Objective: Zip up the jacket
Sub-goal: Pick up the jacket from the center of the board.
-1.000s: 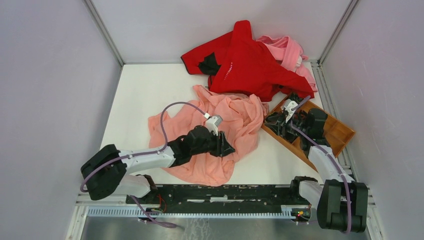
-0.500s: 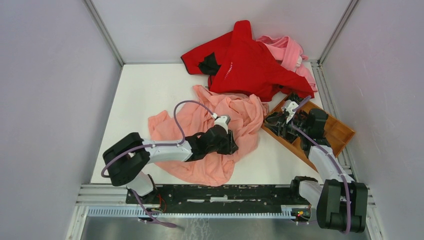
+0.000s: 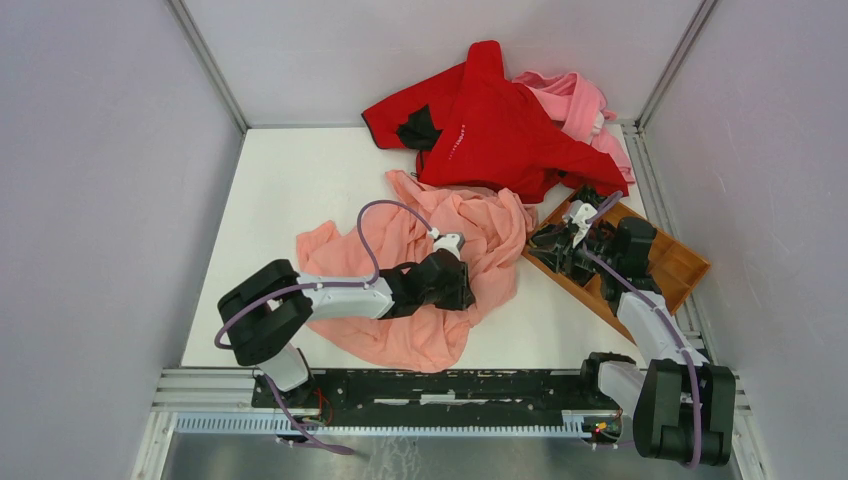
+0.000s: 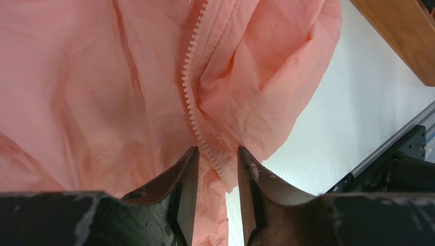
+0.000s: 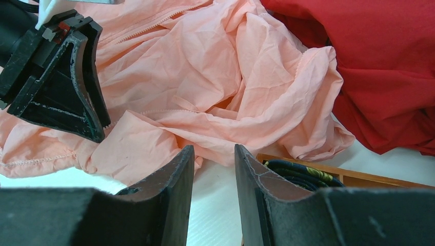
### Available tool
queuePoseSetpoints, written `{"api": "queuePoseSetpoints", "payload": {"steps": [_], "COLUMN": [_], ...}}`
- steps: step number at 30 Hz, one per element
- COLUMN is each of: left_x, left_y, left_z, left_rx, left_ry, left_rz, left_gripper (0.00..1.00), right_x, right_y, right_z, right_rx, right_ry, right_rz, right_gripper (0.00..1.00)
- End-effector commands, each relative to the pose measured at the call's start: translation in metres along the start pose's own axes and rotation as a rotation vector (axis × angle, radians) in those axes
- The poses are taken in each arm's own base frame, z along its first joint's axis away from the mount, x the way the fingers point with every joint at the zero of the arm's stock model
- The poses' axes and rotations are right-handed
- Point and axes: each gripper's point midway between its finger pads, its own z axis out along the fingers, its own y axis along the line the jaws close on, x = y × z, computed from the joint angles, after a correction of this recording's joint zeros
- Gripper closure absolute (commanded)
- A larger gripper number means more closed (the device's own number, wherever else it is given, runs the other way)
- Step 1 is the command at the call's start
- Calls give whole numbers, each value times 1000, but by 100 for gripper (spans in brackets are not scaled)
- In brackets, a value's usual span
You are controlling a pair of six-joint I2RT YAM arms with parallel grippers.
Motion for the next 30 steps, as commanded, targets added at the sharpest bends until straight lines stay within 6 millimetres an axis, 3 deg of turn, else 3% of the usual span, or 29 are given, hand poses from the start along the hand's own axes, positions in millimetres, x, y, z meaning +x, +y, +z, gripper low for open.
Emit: {"api": "queuePoseSetpoints", "payload": {"steps": [1, 8, 15, 18, 25, 30], "left_x": [-11, -4, -2, -3, -16, -1], "left_y": [-11, -19, -20, -26, -60, -62], "left_z": [-3, 5, 7, 4, -32, -62], "left_rx": [15, 66, 76, 105, 260, 283], "left_ry": [-25, 6, 16, 14, 22, 137], "left_rz": [29, 17, 24, 42, 103, 144], "left_gripper": [58, 60, 81, 97, 98, 98], "right_x": [-19, -21, -24, -26, -27, -26], "right_y": [-2, -1, 1, 2, 9, 13], "right_z": [-1, -2, -2, -3, -2, -1], "right_rx": [-12, -14, -23, -28, -67, -96], "right_ry": [-38, -43, -51, -55, -66, -71], "right_rz": [-48, -54, -58, -62, -51, -33], "right_gripper": [60, 60, 60, 60, 60, 60]}}
